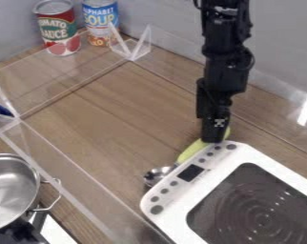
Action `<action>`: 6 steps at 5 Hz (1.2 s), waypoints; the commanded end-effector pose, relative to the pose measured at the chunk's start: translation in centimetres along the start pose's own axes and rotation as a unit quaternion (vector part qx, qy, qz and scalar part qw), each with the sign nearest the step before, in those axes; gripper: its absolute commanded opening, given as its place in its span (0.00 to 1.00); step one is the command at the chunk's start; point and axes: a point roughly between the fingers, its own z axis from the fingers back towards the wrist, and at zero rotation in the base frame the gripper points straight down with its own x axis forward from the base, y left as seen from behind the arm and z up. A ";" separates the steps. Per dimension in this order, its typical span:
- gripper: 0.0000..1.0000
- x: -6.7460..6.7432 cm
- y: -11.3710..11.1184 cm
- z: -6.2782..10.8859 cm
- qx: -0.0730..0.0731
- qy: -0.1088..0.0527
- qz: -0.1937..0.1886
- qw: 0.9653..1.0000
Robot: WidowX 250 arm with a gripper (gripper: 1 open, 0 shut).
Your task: Put green spoon on the white and black stove top
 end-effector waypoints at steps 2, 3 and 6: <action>1.00 -0.1 -0.2 1.0 0.011 -0.014 -0.013 1.000; 1.00 -0.3 0.4 1.2 0.009 -0.015 0.000 1.000; 1.00 -1.2 2.9 1.8 0.005 -0.018 0.042 0.999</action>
